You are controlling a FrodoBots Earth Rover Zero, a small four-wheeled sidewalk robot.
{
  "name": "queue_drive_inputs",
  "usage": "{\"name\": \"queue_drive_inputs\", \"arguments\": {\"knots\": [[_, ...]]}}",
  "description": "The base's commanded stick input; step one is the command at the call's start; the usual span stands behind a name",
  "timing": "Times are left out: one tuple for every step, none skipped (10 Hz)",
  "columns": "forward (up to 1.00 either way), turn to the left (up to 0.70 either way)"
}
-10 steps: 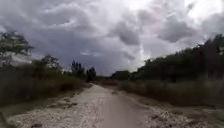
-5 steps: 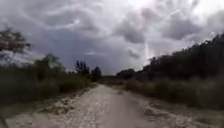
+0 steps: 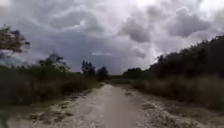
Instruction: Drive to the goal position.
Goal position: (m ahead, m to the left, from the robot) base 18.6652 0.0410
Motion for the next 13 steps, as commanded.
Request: {"name": "queue_drive_inputs", "arguments": {"knots": [[0.85, 0.00], [0.85, 0.00], [0.85, 0.00], [0.85, 0.00], [0.85, 0.00], [0.85, 0.00], [0.85, 0.00], [0.85, 0.00], [0.85, 0.00], [0.85, 0.00], [0.85, 0.00], [0.85, 0.00], [0.85, 0.00]]}}
